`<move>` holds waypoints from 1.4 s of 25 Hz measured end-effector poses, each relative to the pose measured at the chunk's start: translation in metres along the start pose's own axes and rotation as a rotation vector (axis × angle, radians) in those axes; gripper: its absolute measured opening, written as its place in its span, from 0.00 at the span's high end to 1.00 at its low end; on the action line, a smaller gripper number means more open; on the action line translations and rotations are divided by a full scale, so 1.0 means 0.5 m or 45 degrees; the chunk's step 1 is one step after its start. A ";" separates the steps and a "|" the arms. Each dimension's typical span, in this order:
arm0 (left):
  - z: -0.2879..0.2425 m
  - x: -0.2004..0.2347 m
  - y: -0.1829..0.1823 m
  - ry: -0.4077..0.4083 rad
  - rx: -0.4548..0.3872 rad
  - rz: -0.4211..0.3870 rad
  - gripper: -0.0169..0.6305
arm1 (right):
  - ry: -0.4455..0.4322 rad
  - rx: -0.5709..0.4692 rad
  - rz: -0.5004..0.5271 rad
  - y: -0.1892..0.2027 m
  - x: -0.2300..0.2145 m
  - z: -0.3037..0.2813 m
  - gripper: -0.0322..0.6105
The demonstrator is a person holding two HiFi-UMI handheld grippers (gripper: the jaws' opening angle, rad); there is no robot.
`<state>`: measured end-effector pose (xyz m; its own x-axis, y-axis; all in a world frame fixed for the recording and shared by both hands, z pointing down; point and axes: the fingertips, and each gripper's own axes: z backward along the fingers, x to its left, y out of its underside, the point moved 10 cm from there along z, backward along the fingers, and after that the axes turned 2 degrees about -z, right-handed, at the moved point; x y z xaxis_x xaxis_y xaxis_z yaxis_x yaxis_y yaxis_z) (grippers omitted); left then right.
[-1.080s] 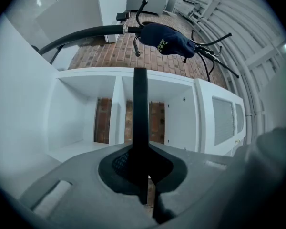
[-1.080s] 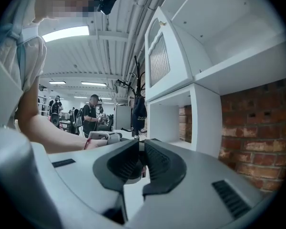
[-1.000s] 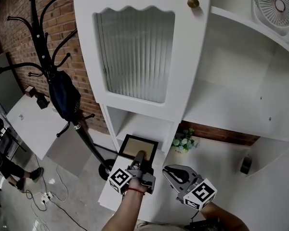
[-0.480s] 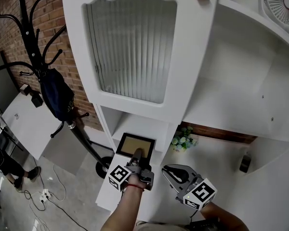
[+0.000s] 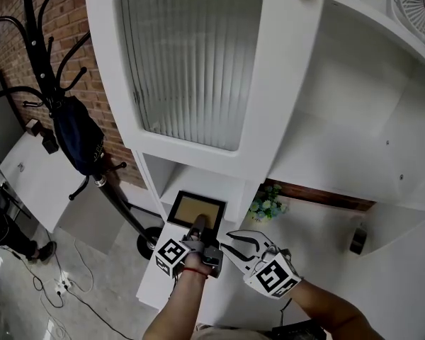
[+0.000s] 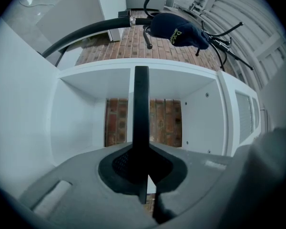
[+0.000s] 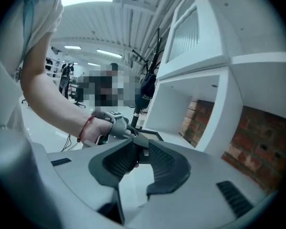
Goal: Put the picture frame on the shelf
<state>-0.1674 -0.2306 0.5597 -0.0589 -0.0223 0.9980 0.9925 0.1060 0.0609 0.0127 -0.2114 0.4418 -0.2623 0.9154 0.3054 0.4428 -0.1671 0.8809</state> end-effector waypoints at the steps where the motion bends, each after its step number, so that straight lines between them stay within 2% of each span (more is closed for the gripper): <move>1: -0.001 0.000 0.000 0.002 0.000 -0.003 0.95 | -0.008 0.042 0.042 -0.005 -0.003 -0.017 0.78; 4: -0.004 0.001 0.001 0.016 0.006 -0.010 0.95 | -0.046 0.181 0.099 -0.005 -0.011 -0.067 0.77; 9: -0.007 0.005 -0.001 0.039 0.031 0.004 0.95 | -0.146 0.409 0.087 0.000 -0.024 -0.117 0.77; 13: -0.009 0.006 -0.001 0.058 0.042 0.010 0.95 | -0.173 0.573 0.171 -0.004 -0.027 -0.147 0.74; 17: -0.007 0.007 0.001 0.062 0.053 0.008 0.95 | -0.156 0.639 0.226 -0.009 -0.021 -0.166 0.74; 24: -0.012 0.012 -0.002 0.076 0.056 0.011 0.95 | -0.192 0.716 0.242 -0.007 -0.024 -0.185 0.74; 35: -0.028 0.008 -0.009 0.057 0.094 0.026 0.95 | -0.178 0.739 0.242 -0.010 -0.036 -0.198 0.75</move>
<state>-0.1704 -0.2448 0.5634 -0.0325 -0.0640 0.9974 0.9827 0.1798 0.0435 -0.0697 -0.2631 0.4678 -0.0359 0.9349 0.3531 0.8744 -0.1417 0.4641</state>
